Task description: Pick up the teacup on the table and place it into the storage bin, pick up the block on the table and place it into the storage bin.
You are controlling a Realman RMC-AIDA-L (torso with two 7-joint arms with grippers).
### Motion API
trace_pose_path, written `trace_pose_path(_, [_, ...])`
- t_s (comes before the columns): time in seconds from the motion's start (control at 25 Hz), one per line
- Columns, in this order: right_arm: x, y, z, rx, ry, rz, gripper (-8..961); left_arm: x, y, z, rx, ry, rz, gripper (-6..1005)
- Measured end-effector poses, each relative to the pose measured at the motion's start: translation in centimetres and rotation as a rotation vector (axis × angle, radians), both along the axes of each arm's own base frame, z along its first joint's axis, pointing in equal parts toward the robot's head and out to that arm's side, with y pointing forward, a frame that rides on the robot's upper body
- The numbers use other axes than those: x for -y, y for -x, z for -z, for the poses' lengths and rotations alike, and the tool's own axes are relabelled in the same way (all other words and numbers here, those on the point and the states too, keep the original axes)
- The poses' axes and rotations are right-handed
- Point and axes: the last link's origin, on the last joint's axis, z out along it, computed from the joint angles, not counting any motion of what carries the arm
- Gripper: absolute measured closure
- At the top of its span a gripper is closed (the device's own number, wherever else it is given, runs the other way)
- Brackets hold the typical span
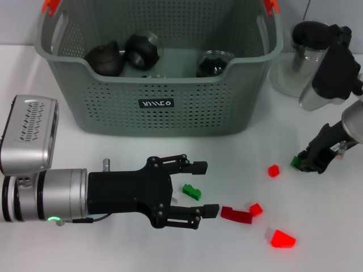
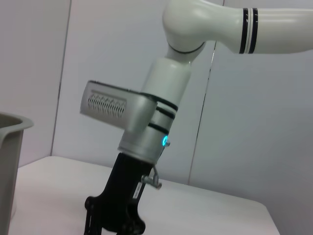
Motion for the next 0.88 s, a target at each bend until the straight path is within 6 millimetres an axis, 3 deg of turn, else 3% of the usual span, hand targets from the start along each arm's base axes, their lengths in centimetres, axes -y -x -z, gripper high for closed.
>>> trace_pose_path(0.16, [0.6,1.7,-2.2,-0.082,0.002,-0.007,742,0.2,0.2,-0.2,0.0,0.001,-0.003,163])
trace_pose_path(0.2, [1.0,3.1,-3.7,-0.125,-0.002,-0.031,748,0.2,0.4,-0.2,-0.002,-0.001,-0.007,163])
trace_pose_path(0.24, [1.0,3.1,-3.7,-0.125,-0.002,-0.031,754,0.2,0.4,-0.2,-0.002,-0.001,-0.007,163])
trace_pose_path(0.44, [2.9,7.9,-6.8,-0.322,0.052,-0.112,751,0.4,0.9,-0.4,-0.01,-0.016,-0.025,163])
trace_pose_path(0.56, [3.7,11.9,-8.1,-0.573,0.138,-0.195,744,0.4,1.3,-0.6,-0.007,-0.031,-0.042,163])
trace_pose_path(0.6, [3.6,14.5,-8.9,-0.751,0.168,-0.254,742,0.4,1.4,-0.6,-0.007,-0.033,-0.046,163])
trace_pose_path(0.64, [3.6,14.5,-8.9,-0.751,0.168,-0.254,740,0.4,1.5,-0.7,-0.007,-0.036,-0.049,163])
trace_pose_path(0.8, [0.7,18.4,-9.6,-0.952,0.041,-0.302,731,0.5,1.5,-0.6,-0.008,-0.034,-0.048,163])
trace_pose_path(0.88, [-1.5,19.1,-9.4,-0.952,-0.063,-0.283,726,0.5,1.4,-0.5,-0.008,-0.028,-0.045,163])
